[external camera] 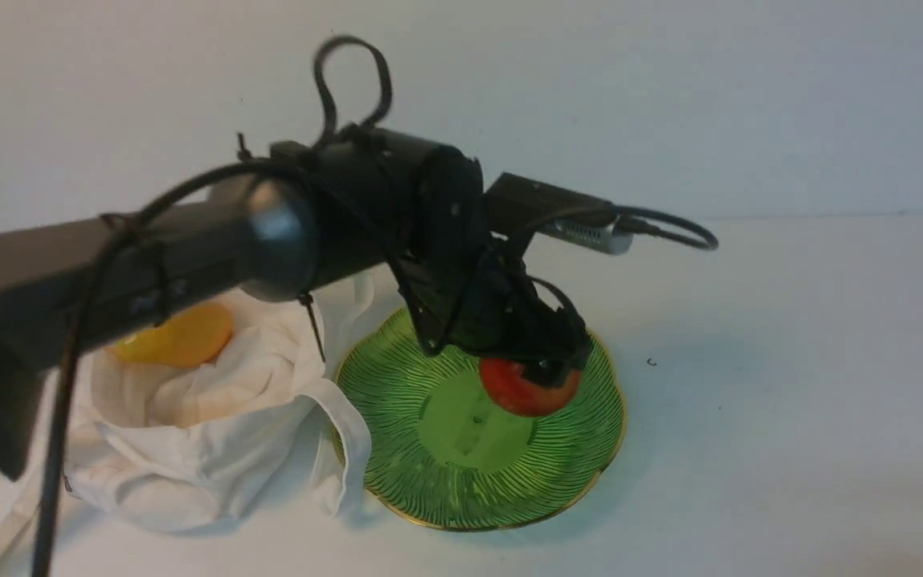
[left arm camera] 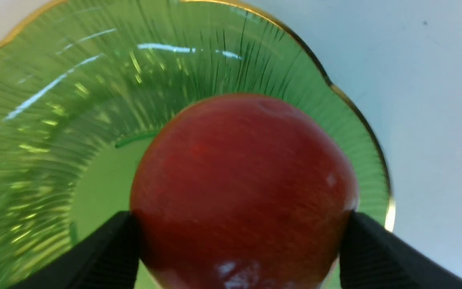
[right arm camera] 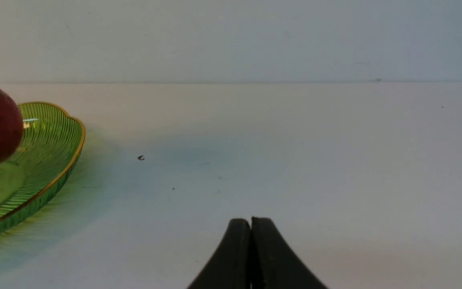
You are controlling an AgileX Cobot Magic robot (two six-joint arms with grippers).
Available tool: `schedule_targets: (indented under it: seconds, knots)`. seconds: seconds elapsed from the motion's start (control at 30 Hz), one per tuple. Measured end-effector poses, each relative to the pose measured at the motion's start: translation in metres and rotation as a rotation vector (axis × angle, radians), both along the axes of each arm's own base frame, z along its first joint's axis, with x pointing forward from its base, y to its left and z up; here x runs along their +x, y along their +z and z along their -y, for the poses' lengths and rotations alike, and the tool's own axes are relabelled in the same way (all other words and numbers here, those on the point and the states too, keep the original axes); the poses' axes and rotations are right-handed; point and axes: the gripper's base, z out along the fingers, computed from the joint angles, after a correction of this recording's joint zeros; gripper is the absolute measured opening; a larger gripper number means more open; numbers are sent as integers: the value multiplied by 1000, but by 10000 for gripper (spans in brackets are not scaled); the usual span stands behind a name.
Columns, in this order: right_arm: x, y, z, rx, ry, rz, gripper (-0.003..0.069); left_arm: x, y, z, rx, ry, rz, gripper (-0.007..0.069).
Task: Take the fruit out of the cloth bag on the white table and place them on a plate.
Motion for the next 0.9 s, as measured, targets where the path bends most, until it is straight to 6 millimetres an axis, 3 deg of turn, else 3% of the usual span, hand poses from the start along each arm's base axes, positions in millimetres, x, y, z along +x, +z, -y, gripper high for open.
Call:
schedule_targets:
  seconds: [0.17,0.33,0.47,0.77,0.9]
  knots:
    - [0,0,0,0,0,0,-14,6,-23,3,19,23,-30,581]
    - [0,0,0,0,0,0,-14,6,-23,4,9,42,-31,667]
    - [0,0,0,0,0,0,-14,5,-18,3,3,40,-21,683]
    - [0,0,0,0,0,0,-14,0,40,0,-58,30,61,676]
    - [0,0,0,0,0,0,-14,-13,94,-11,-37,-18,89,547]
